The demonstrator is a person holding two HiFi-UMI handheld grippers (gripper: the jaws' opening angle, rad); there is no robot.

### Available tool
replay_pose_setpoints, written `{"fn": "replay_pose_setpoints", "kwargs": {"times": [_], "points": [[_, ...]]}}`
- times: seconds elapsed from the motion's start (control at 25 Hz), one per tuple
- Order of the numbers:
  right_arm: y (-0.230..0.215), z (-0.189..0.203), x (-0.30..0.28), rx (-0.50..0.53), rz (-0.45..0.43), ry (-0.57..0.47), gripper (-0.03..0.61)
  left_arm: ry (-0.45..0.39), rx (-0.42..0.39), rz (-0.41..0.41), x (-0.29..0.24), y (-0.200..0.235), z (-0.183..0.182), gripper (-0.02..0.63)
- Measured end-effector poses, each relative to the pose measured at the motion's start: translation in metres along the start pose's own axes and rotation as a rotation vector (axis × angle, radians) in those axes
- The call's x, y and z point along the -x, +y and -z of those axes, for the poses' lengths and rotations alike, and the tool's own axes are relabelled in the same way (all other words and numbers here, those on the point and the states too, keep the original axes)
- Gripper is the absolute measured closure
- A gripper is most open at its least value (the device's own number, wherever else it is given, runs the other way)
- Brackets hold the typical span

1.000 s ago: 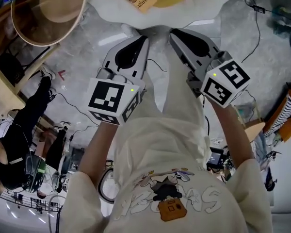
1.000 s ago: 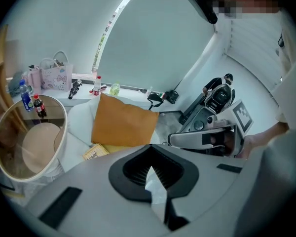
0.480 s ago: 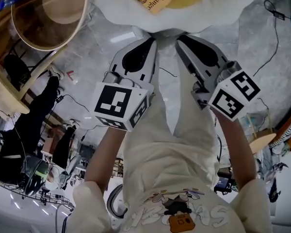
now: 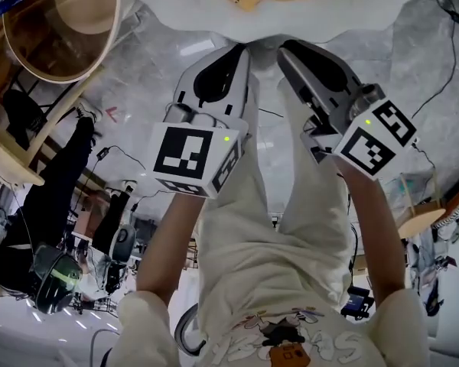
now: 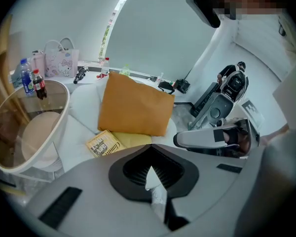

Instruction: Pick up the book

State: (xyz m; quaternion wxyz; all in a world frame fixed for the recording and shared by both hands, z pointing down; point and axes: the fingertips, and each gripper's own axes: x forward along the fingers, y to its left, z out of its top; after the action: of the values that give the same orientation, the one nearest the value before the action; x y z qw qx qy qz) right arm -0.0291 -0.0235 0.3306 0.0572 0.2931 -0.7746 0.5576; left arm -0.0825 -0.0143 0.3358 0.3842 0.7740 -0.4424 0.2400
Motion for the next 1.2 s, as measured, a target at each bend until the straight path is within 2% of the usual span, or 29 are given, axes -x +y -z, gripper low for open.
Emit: {"fn": "replay_pose_setpoints", "kwargs": {"times": [0.44, 0.68, 1.04, 1.2], "points": [[-0.073, 0.036, -0.031, -0.079, 0.015, -0.014, 0.521, 0.024, 0.004, -0.023, -0.053, 0.027, 0.042, 0.607], [-0.107, 0.053, -0.042, -0.098, 0.028, 0.003, 0.485, 0.069, 0.013, -0.016, -0.082, 0.037, 0.071, 0.607], [-0.143, 0.071, -0.067, -0.137, 0.016, 0.002, 0.457, 0.087, 0.023, -0.035, -0.113, 0.051, 0.105, 0.607], [-0.163, 0.081, -0.078, -0.186, 0.005, 0.002, 0.418, 0.083, 0.029, -0.053, -0.124, 0.057, 0.113, 0.607]]}}
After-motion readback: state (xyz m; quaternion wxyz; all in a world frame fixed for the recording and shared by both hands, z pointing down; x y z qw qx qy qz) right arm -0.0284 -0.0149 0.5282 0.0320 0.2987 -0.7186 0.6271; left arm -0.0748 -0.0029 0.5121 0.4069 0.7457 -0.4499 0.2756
